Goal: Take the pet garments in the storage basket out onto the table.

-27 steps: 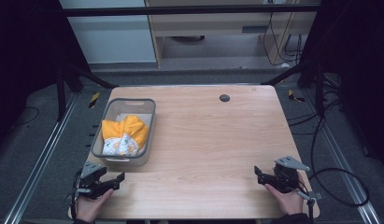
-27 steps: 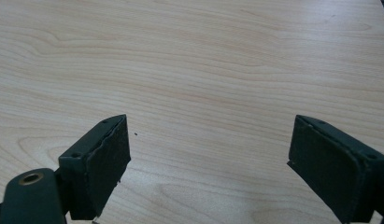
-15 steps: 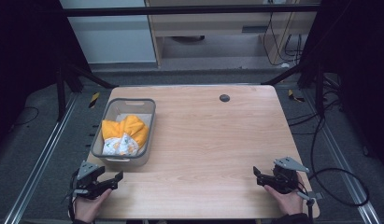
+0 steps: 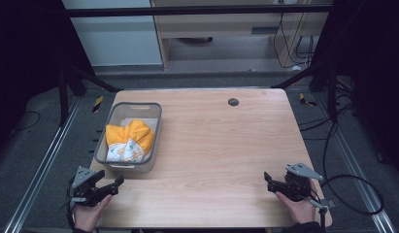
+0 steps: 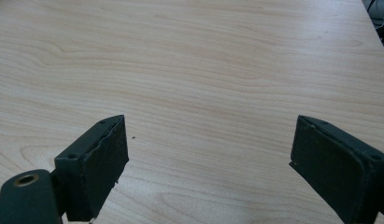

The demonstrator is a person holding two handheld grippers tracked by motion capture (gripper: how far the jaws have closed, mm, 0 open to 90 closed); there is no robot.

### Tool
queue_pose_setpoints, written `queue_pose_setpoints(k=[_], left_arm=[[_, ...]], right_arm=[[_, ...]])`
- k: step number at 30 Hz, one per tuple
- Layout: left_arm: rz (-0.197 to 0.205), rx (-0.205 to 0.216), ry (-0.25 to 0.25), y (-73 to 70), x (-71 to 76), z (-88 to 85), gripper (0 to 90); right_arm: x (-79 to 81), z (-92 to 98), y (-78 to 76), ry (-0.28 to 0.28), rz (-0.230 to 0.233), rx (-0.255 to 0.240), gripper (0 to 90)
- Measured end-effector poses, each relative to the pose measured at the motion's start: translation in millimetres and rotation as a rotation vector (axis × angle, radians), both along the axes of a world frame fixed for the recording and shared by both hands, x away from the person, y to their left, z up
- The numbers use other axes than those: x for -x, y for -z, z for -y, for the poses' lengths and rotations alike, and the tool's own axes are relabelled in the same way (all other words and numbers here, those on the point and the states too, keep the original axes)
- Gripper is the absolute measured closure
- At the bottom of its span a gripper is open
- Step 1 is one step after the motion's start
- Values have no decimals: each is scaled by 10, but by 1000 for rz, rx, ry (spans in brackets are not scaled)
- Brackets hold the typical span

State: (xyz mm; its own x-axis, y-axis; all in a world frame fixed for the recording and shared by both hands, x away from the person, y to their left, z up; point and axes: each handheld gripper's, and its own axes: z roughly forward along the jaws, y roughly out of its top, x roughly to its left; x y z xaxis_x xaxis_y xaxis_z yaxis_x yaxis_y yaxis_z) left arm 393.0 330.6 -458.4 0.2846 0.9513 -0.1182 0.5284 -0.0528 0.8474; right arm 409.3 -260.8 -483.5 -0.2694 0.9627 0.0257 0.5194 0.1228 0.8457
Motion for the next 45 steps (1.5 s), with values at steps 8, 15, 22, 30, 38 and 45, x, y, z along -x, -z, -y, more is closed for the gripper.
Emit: queue_pose_setpoints(k=[8,15,22,30,38,45], left_arm=[[44,40,-11,-119,38,-58,202],[58,38,2,-182,40,-23,200],[78,28,13,-286,7,31,200],[101,27,32,-427,-26,71,195],[115,23,43,-551,-91,93,194],[118,18,58,-653,-204,138,194]], right_arm=[[0,1,0,1,2,-1,112],[-3,-8,4,-5,0,2,111],[-6,-15,12,-11,-4,7,111],[0,-32,26,-16,-9,14,111],[2,-31,24,-12,-3,11,111],[2,-28,23,-12,-5,9,111]])
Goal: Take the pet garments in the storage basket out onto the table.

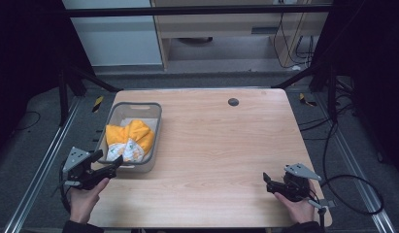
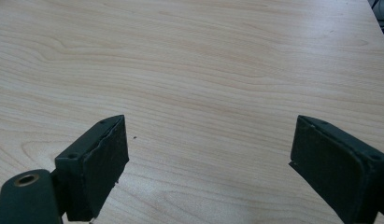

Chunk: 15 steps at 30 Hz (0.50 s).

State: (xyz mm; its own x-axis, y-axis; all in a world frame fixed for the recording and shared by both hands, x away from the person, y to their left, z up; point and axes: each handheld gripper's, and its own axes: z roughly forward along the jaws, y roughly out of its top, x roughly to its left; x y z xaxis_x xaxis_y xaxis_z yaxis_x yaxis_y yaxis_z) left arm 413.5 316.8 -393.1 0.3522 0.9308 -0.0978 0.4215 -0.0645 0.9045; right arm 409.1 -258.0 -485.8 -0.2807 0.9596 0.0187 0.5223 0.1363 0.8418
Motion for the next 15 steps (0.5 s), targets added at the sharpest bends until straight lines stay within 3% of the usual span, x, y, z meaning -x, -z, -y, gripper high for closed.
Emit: queue_pose_setpoints(k=[6,15], left_arm=[[-3,-3,-3,-54,-76,12,194],[-51,-1,8,-67,-249,15,193]], right_arm=[[-3,-1,2,-4,-3,2,111],[-9,-9,9,-7,-19,-3,111]])
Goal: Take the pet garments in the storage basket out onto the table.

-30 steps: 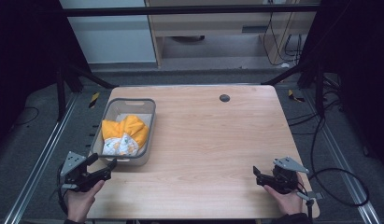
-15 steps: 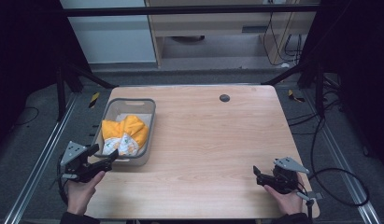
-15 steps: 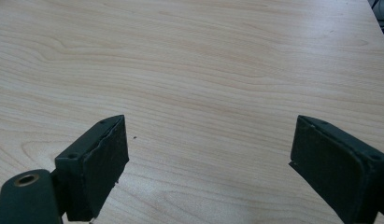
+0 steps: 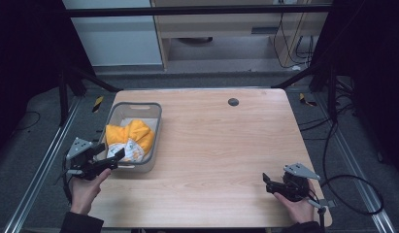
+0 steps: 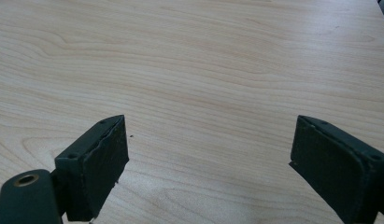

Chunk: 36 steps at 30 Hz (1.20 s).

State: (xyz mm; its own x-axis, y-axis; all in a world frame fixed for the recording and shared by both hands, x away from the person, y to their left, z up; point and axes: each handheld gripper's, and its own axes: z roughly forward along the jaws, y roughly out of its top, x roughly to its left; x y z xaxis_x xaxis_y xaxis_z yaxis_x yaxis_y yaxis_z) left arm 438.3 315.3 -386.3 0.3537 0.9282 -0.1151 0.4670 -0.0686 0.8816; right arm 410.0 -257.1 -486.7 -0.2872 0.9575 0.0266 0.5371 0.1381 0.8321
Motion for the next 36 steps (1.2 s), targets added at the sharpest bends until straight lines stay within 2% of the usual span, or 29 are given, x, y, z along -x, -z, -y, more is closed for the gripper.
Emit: queue_pose_setpoints(k=[7,20,28,36], left_arm=[[-22,-25,3,-34,-158,49,193],[-50,-57,9,-64,-321,39,194],[-88,-93,36,-77,-465,110,194],[-129,-126,38,-77,-597,151,200]], right_arm=[[-4,13,3,-1,3,1,111],[-11,14,8,-8,0,2,111],[-17,17,11,-7,-4,0,111],[-21,19,16,-8,-10,-2,111]])
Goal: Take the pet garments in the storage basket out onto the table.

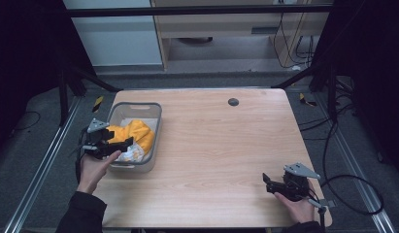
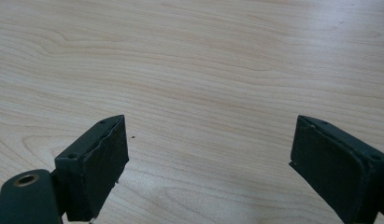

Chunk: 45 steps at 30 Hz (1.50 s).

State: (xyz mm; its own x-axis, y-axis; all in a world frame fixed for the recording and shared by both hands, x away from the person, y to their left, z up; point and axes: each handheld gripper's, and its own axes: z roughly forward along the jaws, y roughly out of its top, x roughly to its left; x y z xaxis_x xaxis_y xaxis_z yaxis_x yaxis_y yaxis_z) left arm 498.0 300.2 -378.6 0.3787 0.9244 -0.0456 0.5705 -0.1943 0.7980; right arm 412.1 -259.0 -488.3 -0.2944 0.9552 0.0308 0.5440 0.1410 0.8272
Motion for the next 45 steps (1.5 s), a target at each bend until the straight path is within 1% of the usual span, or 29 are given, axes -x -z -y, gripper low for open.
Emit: queue_pose_setpoints(k=[6,9,12,17,20,28,34,41,42,45], left_arm=[[-24,-23,-7,-11,-75,1,205],[-50,-24,-10,6,-110,0,223],[-75,-46,-8,40,-148,11,236],[-109,-57,-2,72,-197,31,261],[-129,-80,1,76,-231,49,272],[-159,-93,3,83,-299,70,306],[-194,-108,3,143,-331,75,340],[-246,-107,5,224,-374,63,391],[-250,-109,4,232,-377,63,397],[-269,-120,13,266,-390,59,413]], right_arm=[[-3,0,1,-3,-5,-5,111],[-5,1,1,-6,-5,-5,110],[-6,-4,5,-10,-10,-4,110],[-10,-6,10,-13,-12,-2,110],[-11,-9,11,-14,-15,-3,110],[-11,-11,13,-18,-18,0,109],[-12,-16,16,-23,-21,-1,109],[-11,-27,16,-24,-31,-7,108],[-15,-24,22,-26,-27,2,108],[-17,-24,23,-28,-28,3,108]])
